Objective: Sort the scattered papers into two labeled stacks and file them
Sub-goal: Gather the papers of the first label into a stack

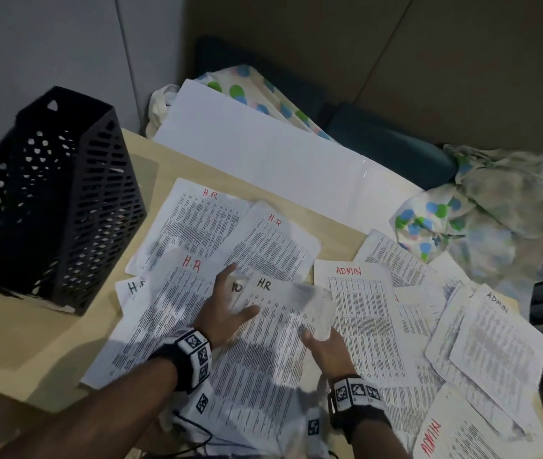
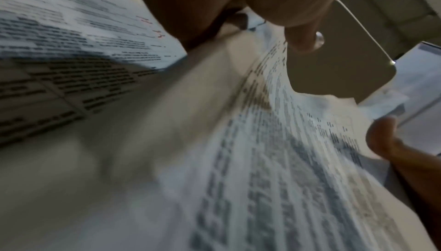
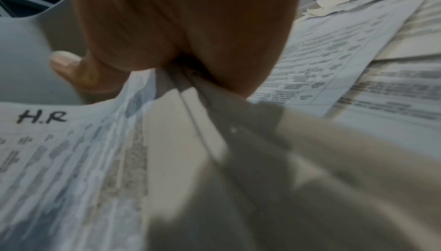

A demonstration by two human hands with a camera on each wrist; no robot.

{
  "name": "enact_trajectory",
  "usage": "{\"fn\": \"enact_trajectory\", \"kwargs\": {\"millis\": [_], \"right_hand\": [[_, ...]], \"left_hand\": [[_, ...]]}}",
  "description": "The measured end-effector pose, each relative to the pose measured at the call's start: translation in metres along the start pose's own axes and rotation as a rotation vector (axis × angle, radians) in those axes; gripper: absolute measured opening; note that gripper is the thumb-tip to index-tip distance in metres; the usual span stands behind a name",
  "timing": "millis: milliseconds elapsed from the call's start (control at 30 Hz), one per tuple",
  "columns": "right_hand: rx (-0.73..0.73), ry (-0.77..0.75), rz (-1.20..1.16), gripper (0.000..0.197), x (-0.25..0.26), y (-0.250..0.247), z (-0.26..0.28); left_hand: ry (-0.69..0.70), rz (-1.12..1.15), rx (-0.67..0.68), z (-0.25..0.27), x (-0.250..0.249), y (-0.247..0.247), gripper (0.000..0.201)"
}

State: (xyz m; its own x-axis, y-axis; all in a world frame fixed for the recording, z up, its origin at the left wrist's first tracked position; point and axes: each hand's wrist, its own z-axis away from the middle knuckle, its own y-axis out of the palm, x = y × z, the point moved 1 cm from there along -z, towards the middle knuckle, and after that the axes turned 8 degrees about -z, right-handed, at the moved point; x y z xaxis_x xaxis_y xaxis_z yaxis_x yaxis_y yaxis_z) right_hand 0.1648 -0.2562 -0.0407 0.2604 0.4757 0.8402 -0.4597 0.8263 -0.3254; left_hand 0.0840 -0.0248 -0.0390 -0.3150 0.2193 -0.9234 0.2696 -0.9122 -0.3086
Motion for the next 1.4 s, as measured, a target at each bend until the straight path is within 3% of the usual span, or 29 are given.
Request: {"fn": "enact_trajectory", "kwargs": {"millis": [67, 133, 200, 233, 300, 367, 533, 700, 900, 1067, 1167, 1233, 1300, 1400], "right_hand": [[-0.022, -0.055, 0.017, 0.057, 0.003, 0.001, -0.006], [-0.007, -0.097, 0.074, 0.067, 0.006, 0.002, -0.01], [-0.017, -0.098, 0.08, 0.066, 0.004, 0.004, -0.016], [-0.068, -0.092, 0.025, 0.063, 0.004, 0.004, -0.018], [-0.201, -0.172, -0.045, 0.075, 0.013, 0.0, -0.02], [-0.234, -0.255, 0.052, 0.08, 0.024, -0.004, -0.025], [-0.167, -0.455, 0.327, 0.03, 0.031, -0.008, -0.035], [-0.268, -0.273, 0.124, 0.009, 0.019, -0.013, -0.041], [-0.203, -0.256, 0.112, 0.03, 0.025, -0.014, -0.044], [-0.297, -0.181, 0.104, 0.04, 0.036, -0.019, -0.042], [-0.351, -0.173, -0.006, 0.038, 0.036, -0.02, -0.035], [-0.267, -0.087, -0.124, 0.051, 0.025, -0.023, -0.03], [-0.084, 0.026, -0.121, 0.057, 0.014, -0.021, -0.019], [0.058, 0.091, 0.021, 0.033, 0.004, -0.011, -0.004]], "left_hand": [[0.016, -0.072, 0.0, -0.001, -0.003, 0.0, 0.079], [-0.009, -0.144, -0.012, -0.002, -0.006, 0.001, 0.057], [-0.036, -0.092, -0.063, -0.004, -0.01, 0.003, 0.042], [-0.032, -0.061, -0.076, -0.005, -0.011, 0.004, 0.043], [-0.007, -0.064, -0.078, -0.007, -0.013, 0.005, 0.06], [0.013, -0.099, -0.055, -0.008, -0.016, 0.005, 0.066], [0.019, -0.051, -0.101, -0.017, -0.019, 0.008, 0.03], [-0.047, -0.022, -0.157, -0.024, -0.025, 0.012, 0.018], [-0.093, 0.17, -0.115, -0.032, -0.035, 0.013, 0.027], [-0.047, 0.028, 0.046, -0.027, -0.035, 0.017, 0.023], [-0.065, 0.069, -0.04, -0.023, -0.035, 0.016, 0.02], [-0.123, 0.178, -0.122, -0.025, -0.034, 0.009, 0.019], [-0.165, 0.282, -0.191, -0.026, -0.035, 0.0, 0.017], [-0.142, 0.301, -0.218, -0.03, -0.035, -0.009, 0.016]]}}
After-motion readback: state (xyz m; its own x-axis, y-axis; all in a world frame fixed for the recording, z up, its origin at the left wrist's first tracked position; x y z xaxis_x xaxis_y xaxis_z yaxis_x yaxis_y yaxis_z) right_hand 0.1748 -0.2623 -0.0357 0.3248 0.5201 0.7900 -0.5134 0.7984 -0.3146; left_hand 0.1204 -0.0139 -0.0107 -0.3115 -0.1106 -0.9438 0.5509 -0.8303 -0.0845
